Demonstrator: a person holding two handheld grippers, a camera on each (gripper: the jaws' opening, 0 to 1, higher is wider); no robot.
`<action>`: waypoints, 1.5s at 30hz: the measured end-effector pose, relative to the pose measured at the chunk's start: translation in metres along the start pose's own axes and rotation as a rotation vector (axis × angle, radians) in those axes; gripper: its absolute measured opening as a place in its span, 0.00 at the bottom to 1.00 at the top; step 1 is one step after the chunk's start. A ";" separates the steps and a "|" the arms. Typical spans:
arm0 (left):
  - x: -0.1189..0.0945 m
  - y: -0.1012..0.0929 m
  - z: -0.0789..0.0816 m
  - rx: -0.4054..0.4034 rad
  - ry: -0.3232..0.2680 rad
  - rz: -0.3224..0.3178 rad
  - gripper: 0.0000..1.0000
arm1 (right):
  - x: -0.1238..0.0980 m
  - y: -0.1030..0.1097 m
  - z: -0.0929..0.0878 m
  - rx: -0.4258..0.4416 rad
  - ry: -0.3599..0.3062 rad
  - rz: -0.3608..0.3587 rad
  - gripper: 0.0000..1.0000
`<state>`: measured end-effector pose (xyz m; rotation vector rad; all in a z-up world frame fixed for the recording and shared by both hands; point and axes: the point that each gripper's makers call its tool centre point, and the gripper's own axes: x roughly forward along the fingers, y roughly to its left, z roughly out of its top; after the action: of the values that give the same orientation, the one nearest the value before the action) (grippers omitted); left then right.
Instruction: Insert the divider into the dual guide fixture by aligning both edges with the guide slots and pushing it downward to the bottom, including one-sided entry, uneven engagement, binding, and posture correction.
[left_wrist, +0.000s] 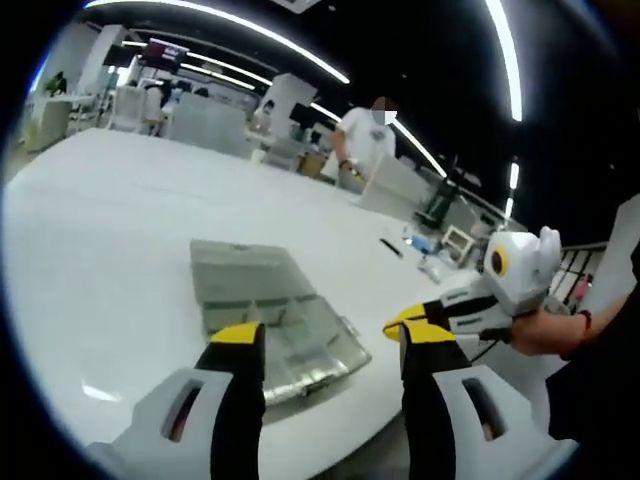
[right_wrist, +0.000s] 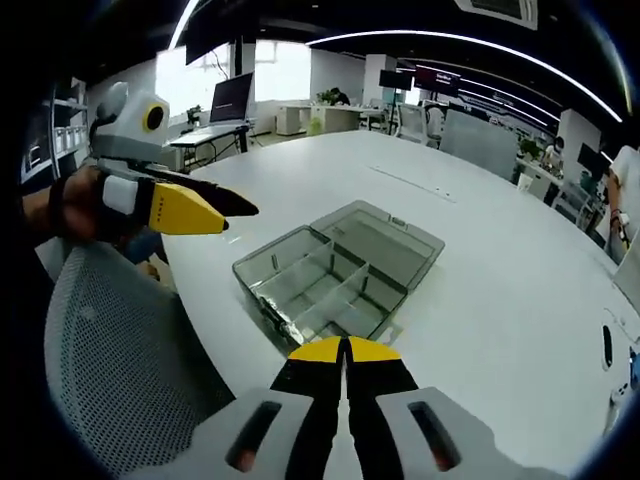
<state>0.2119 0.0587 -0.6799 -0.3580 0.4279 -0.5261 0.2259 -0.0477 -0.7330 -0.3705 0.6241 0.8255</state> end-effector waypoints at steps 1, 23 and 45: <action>-0.002 0.001 0.001 0.004 -0.003 0.008 0.53 | 0.001 0.002 0.001 -0.002 -0.001 0.007 0.00; -0.025 -0.002 -0.050 0.271 0.207 0.094 0.51 | -0.004 0.123 -0.049 -0.214 0.139 0.380 0.00; -0.063 -0.016 -0.075 0.317 0.230 -0.006 0.51 | -0.017 0.142 -0.071 0.353 0.145 0.356 0.00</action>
<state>0.1205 0.0643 -0.7182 0.0073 0.5554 -0.6328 0.0819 -0.0054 -0.7858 0.0063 0.9715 1.0097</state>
